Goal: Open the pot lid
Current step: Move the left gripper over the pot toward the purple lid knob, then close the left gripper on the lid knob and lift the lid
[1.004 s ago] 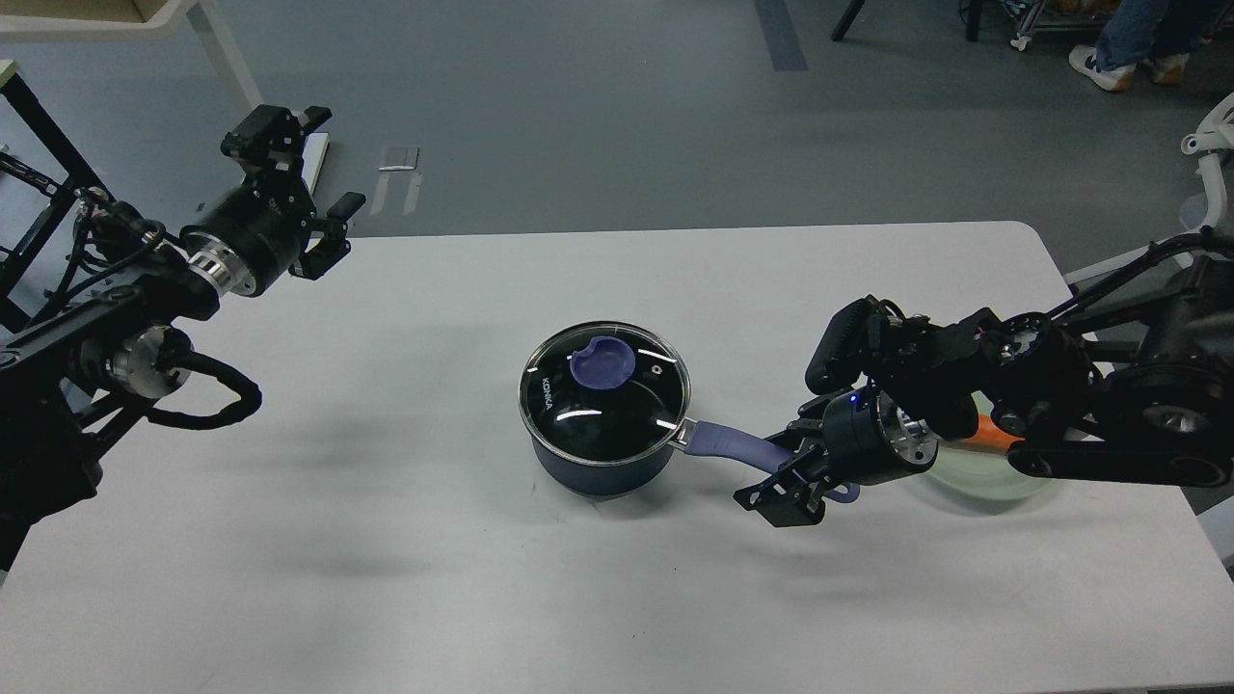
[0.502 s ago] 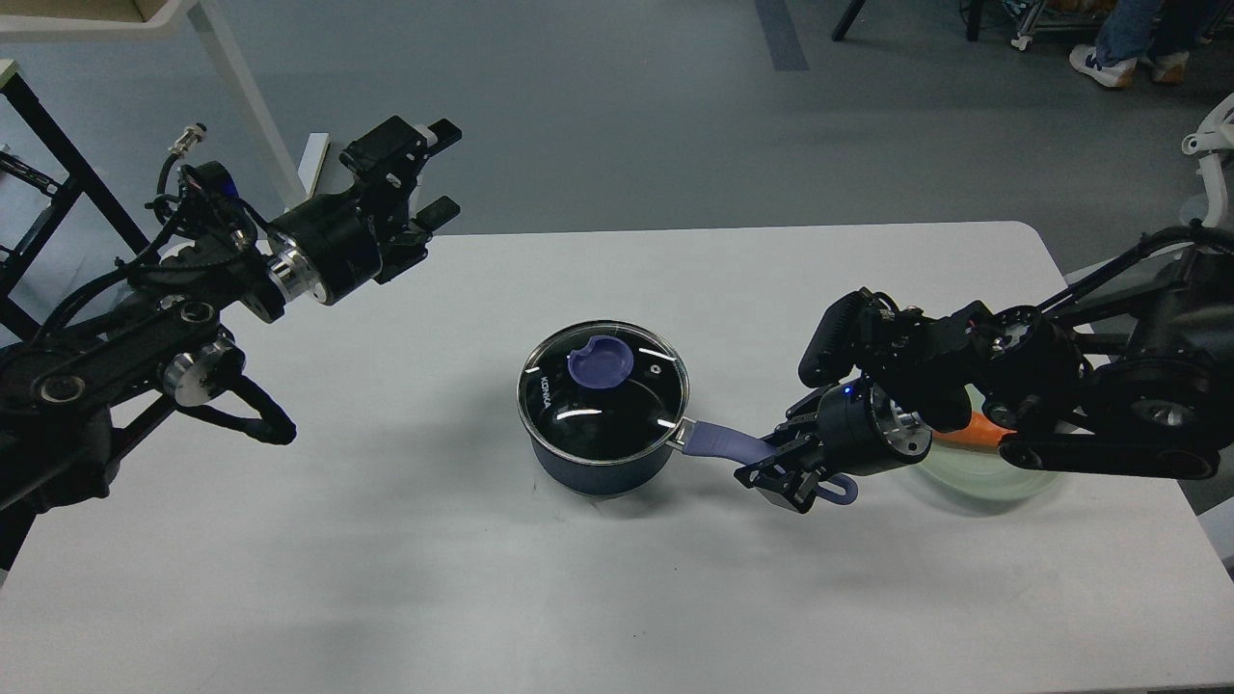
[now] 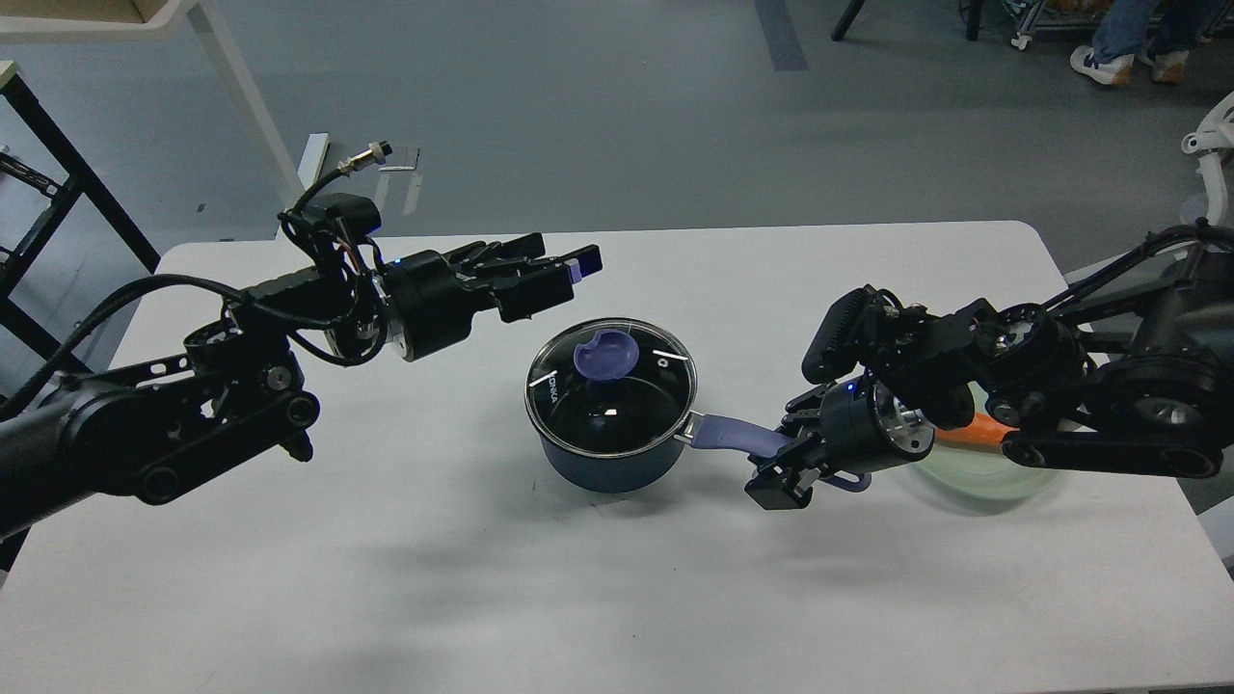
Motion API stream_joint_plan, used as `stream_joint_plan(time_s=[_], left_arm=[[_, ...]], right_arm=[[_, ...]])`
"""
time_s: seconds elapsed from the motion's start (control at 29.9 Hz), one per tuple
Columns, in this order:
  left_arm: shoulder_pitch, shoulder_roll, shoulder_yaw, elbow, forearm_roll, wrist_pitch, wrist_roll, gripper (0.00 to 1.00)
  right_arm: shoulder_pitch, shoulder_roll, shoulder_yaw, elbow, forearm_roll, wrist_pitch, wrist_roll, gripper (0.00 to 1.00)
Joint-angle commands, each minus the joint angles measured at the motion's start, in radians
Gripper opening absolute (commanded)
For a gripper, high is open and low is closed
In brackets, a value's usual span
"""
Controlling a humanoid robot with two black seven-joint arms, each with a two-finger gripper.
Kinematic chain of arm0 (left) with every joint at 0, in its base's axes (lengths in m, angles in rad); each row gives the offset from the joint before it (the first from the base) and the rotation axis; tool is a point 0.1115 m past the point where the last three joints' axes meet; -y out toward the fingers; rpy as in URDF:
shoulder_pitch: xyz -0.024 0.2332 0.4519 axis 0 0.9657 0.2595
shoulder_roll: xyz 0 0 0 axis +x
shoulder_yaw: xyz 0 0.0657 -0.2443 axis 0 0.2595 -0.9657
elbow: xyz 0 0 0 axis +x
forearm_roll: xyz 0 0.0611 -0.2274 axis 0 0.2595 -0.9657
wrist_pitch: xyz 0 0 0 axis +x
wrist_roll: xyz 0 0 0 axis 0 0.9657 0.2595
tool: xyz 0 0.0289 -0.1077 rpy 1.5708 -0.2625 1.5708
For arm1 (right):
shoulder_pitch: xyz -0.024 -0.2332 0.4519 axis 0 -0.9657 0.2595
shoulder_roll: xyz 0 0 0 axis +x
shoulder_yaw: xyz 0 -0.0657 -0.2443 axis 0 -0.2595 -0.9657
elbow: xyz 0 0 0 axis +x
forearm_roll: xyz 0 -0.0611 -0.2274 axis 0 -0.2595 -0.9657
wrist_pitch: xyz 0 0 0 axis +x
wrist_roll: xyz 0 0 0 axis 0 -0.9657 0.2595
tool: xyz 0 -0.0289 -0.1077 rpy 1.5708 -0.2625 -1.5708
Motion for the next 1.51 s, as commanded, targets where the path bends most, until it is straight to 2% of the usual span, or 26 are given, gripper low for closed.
stream_joint_plan(time_s=[0.0, 0.23, 0.77, 0.97, 1.34, 1.47], left_arm=[[-0.006, 0.001, 0.068, 0.004, 0.110, 0.022, 0.000, 0.98], [-0.005, -0.006, 0.132, 0.021, 0.250, 0.066, 0.000, 0.98], [-0.020, -0.064, 0.152, 0.063, 0.255, 0.071, 0.000, 0.96], [-0.020, -0.094, 0.160, 0.096, 0.255, 0.071, -0.001, 0.88], [-0.019, -0.111, 0.172, 0.106, 0.255, 0.085, -0.003, 0.83], [-0.020, -0.111, 0.201, 0.106, 0.256, 0.085, -0.003, 0.71]], right_arm=[[-0.002, 0.004, 0.000, 0.000, 0.000, -0.002, 0.000, 0.11], [-0.011, 0.004, 0.002, 0.000, -0.002, -0.003, 0.001, 0.11], [-0.014, 0.004, -0.001, 0.000, -0.003, -0.002, 0.001, 0.11], [-0.014, 0.005, -0.001, 0.000, -0.003, -0.002, 0.001, 0.11], [-0.025, 0.011, -0.001, -0.008, -0.003, -0.002, 0.001, 0.11], [-0.025, 0.011, -0.001, -0.008, -0.003, -0.002, 0.001, 0.11]])
